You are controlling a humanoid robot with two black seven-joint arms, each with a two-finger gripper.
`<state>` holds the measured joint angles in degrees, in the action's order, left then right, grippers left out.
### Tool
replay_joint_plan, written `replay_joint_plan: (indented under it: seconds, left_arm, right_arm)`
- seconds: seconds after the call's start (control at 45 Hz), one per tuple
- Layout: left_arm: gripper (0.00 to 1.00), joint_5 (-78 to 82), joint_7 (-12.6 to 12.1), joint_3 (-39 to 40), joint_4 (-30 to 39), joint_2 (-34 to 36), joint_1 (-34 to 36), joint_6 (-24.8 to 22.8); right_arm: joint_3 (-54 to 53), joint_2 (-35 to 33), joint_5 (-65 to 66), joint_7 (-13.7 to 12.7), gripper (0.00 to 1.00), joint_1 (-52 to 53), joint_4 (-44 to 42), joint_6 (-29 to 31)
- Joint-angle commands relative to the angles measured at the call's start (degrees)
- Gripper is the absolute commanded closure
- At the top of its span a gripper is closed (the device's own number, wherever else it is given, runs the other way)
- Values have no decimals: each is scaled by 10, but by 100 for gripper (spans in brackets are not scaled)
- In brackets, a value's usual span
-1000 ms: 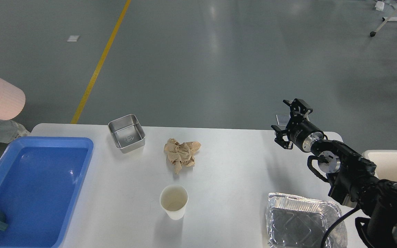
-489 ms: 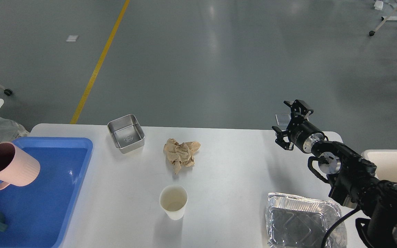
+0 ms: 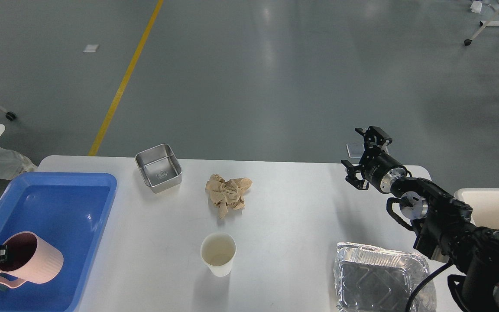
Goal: Tidy desktop
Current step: 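Lower the pink mug into the basin and open the left gripper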
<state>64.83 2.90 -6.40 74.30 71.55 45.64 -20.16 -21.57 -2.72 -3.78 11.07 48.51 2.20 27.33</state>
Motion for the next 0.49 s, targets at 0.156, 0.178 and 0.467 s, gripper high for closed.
replay_joint_plan:
  seconds: [0.156, 0.178, 0.467]
  left_arm:
    - [100, -2, 0, 1, -30, -33, -35, 23]
    - [100, -2, 0, 2, -32, -33, -35, 24]
    - [83, -8, 0, 4, -47, -47, -36, 23]
  right_arm:
    - [3, -3, 0, 0, 0, 0, -1, 0]
    - [3, -3, 0, 0, 0, 0, -1, 0]
    - [3, -2, 0, 0, 0, 0, -1, 0]
